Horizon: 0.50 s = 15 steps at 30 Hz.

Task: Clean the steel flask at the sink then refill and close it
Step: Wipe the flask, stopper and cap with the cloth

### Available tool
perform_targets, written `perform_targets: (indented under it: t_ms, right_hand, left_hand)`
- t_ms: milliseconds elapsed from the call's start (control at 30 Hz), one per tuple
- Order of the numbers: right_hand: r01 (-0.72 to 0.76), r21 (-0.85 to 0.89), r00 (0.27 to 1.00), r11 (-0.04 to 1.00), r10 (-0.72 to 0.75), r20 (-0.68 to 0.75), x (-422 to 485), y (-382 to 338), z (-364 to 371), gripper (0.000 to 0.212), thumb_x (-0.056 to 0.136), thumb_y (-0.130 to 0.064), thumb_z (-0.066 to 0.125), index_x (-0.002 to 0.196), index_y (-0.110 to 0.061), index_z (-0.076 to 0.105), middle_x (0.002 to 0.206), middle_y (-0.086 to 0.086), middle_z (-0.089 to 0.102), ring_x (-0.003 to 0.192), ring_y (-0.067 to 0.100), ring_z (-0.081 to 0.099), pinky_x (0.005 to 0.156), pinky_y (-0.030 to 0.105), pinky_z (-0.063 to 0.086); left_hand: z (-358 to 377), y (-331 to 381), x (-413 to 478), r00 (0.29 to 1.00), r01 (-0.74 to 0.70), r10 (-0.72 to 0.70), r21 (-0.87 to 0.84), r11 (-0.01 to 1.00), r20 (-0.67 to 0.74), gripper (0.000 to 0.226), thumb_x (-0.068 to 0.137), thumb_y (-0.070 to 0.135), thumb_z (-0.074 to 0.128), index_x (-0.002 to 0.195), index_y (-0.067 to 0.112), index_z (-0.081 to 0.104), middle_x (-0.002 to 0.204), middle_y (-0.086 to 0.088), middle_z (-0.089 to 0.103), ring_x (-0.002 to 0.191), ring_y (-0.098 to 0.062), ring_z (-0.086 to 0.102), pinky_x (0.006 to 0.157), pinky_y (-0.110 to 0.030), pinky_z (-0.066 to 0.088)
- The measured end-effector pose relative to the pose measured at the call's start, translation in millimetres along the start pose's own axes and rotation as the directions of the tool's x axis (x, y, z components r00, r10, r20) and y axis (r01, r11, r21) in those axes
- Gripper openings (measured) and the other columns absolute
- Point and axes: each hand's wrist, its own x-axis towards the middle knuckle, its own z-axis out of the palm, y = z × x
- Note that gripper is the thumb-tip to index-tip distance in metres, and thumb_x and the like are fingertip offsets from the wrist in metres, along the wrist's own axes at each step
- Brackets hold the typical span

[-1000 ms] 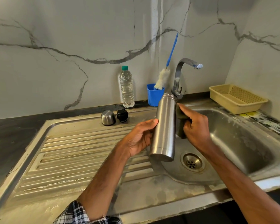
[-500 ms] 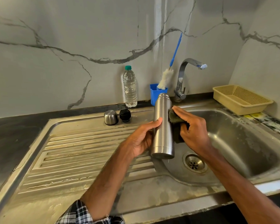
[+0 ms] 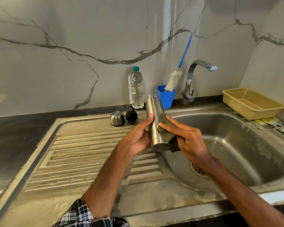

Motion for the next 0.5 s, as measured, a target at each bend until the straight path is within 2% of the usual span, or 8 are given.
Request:
perform_targets:
  t_ms: [67,167,233,300,367,433,500]
  right_hand:
    - [-0.005,-0.035,1.000,0.999,0.005,-0.016,-0.5,-1.0,-2.2,0.058,0.087,0.016,0.053,0.133,-0.019,0.060,0.147,0.012,0.049,0.134,0.011,0.050,0.112,0.018,0.037]
    - [-0.011,-0.014,0.997,1.000,0.010,-0.070,0.9,-7.4,-7.0,0.047,0.090,0.001,0.050,0.132,-0.016,0.061,0.146,0.008,0.050,0.133,-0.007,0.046,0.110,0.017,0.039]
    - [-0.012,-0.010,0.996,1.000,0.011,-0.087,2.1,-6.4,-9.1,0.057,0.085,0.012,0.051,0.134,-0.016,0.060,0.145,0.004,0.051,0.132,-0.008,0.047,0.109,0.020,0.042]
    - [-0.059,0.025,0.995,0.998,0.060,-0.078,2.1,-1.5,-9.6,0.071,0.081,0.023,0.051,0.138,-0.019,0.058,0.142,0.002,0.056,0.128,-0.002,0.054,0.103,0.022,0.049]
    - [-0.125,0.099,0.991,0.987,0.130,-0.045,1.6,0.1,-9.9,0.076,0.081,0.026,0.049,0.139,-0.022,0.057,0.138,0.001,0.060,0.123,0.008,0.060,0.095,0.028,0.056]
    - [-0.097,0.122,0.995,0.988,0.097,0.009,0.8,-1.7,-8.9,0.075,0.077,0.028,0.049,0.136,-0.018,0.061,0.144,0.001,0.057,0.132,0.010,0.054,0.099,0.036,0.055]
    - [0.004,0.117,0.998,0.993,-0.012,0.068,-1.2,-6.1,-6.9,0.068,0.077,0.027,0.053,0.132,-0.013,0.064,0.146,0.001,0.053,0.138,0.011,0.048,0.103,0.039,0.052]
  left_hand:
    - [2.0,-5.7,2.2,1.000,0.014,-0.012,0.113,0.994,-0.018,0.061,0.085,0.040,0.078,0.135,0.007,0.062,0.128,-0.019,0.068,0.121,-0.035,0.065,0.106,-0.053,0.050]
    - [6.3,-9.2,2.9,1.000,0.005,0.003,0.263,0.965,-0.029,0.058,0.085,0.047,0.077,0.128,0.008,0.068,0.123,-0.017,0.072,0.118,-0.034,0.067,0.102,-0.051,0.054]
    - [7.6,-8.7,1.1,0.999,0.000,0.014,0.317,0.948,-0.042,0.055,0.087,0.047,0.075,0.123,0.007,0.069,0.115,-0.015,0.074,0.108,-0.031,0.071,0.094,-0.046,0.059]
    - [6.6,-7.6,-0.9,0.999,-0.008,0.019,0.308,0.951,-0.033,0.049,0.089,0.042,0.074,0.120,0.005,0.069,0.108,-0.013,0.075,0.100,-0.027,0.072,0.085,-0.043,0.061]
    - [4.3,-5.8,-0.6,0.999,-0.027,0.032,0.292,0.956,-0.012,0.045,0.087,0.038,0.075,0.117,0.005,0.070,0.106,-0.013,0.074,0.098,-0.027,0.071,0.083,-0.042,0.061]
    - [0.9,-2.0,0.2,0.998,-0.056,0.063,0.265,0.963,-0.019,0.044,0.087,0.037,0.075,0.116,0.005,0.070,0.105,-0.014,0.073,0.099,-0.029,0.069,0.084,-0.044,0.061]
    - [-5.4,2.7,1.5,0.995,-0.074,0.084,0.176,0.982,-0.054,0.045,0.088,0.036,0.075,0.119,0.005,0.067,0.105,-0.015,0.072,0.097,-0.031,0.067,0.083,-0.045,0.061]
